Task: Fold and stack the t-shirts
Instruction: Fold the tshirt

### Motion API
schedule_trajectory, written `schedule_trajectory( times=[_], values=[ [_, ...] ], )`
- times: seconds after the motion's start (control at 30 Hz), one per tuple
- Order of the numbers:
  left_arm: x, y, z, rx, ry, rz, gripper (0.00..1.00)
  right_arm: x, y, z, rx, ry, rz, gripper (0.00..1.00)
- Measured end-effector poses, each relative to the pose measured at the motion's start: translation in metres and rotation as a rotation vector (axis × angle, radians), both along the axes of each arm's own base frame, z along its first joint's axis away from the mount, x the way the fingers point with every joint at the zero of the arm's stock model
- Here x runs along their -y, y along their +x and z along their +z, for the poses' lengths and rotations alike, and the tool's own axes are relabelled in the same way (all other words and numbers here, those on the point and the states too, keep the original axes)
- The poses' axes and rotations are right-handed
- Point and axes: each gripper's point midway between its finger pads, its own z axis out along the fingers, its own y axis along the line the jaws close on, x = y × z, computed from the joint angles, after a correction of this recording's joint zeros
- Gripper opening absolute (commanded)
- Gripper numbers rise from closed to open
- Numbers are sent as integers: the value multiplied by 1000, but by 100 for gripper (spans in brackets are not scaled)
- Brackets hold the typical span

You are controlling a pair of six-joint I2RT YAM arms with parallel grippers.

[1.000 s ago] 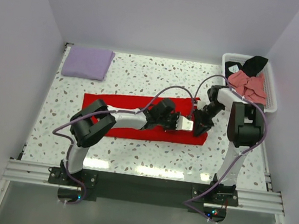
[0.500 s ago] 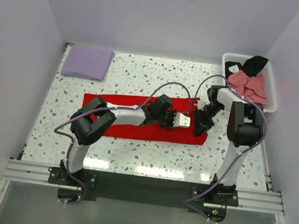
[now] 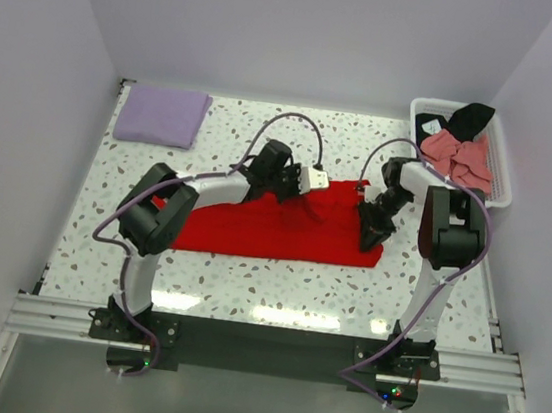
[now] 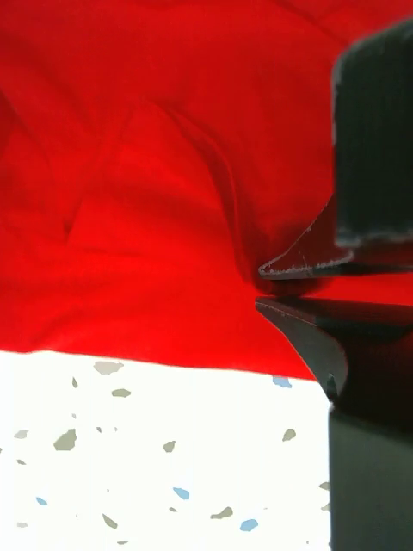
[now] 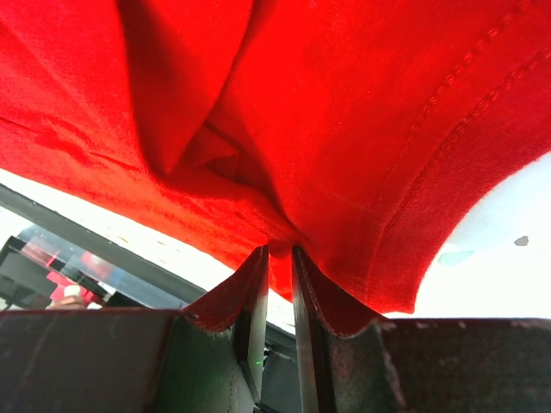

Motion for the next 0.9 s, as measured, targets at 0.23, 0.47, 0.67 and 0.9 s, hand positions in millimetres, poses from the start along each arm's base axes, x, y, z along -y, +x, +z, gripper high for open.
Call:
schedule_trajectory(
  times=[0.23,0.47,0.67,0.9],
  values=[
    [-35,32,-6,-50,-12,146,39,1,3,2,12,-1,9,22],
    [-82,55,1,-132,-75,284,45,-10,19,15,68,65,14,27],
    [-68,31,33,-186,-159,199,55,-38,53,43,193,169,16,32],
    [-48,14,35,-271,-188,117,57,-86,83,53,236,261,19,44]
  ],
)
